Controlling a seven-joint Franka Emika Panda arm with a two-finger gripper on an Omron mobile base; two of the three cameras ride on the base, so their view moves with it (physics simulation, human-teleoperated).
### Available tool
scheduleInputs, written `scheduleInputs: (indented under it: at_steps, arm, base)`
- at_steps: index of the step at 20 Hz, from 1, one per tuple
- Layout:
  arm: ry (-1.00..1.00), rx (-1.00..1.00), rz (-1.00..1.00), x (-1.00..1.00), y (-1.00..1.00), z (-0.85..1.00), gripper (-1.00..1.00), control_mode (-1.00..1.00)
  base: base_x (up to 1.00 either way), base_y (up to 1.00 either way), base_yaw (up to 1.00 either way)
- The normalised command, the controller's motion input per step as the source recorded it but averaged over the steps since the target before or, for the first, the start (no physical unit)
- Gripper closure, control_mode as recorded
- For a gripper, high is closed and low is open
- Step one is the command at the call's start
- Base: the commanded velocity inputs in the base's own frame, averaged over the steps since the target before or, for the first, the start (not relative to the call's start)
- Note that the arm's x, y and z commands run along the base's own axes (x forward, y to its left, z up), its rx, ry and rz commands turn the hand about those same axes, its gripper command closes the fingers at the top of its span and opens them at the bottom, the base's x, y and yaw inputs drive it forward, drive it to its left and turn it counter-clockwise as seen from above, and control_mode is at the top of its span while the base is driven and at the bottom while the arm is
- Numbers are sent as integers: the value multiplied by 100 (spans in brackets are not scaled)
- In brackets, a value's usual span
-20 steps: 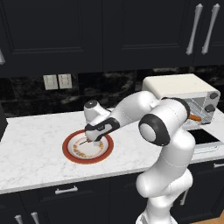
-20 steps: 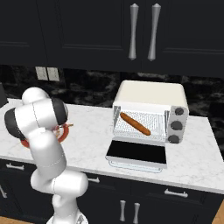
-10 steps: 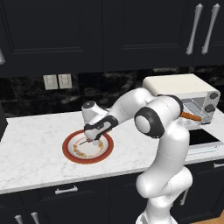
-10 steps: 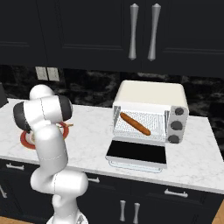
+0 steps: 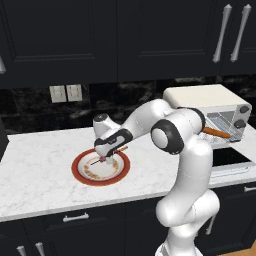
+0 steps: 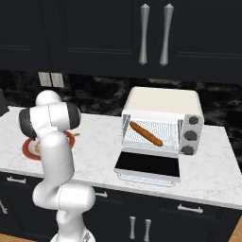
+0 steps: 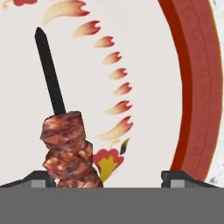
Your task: Pick up the kebab skewer and baguette bread, and place them inside the toaster oven. Close the toaster oven door and start by setting the timer.
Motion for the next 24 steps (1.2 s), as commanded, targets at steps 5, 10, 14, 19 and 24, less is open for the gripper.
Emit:
scheduleInputs:
  at_steps: [5, 10, 14, 19, 24]
  arm:
    - [2, 0, 6, 0, 0, -22, 100, -100]
    - [0, -2, 2, -27, 0, -22, 100, -100]
    - [-1, 0, 0, -29, 0, -14, 100, -100]
    - [-13, 0, 0, -30, -4, 12, 100, -100]
    - [-2, 3, 0, -40, -29, 33, 100, -100]
  base:
    - [0, 0, 0]
    - [0, 0, 0]
    - [0, 0, 0]
    - [0, 0, 0]
    - [0, 0, 0]
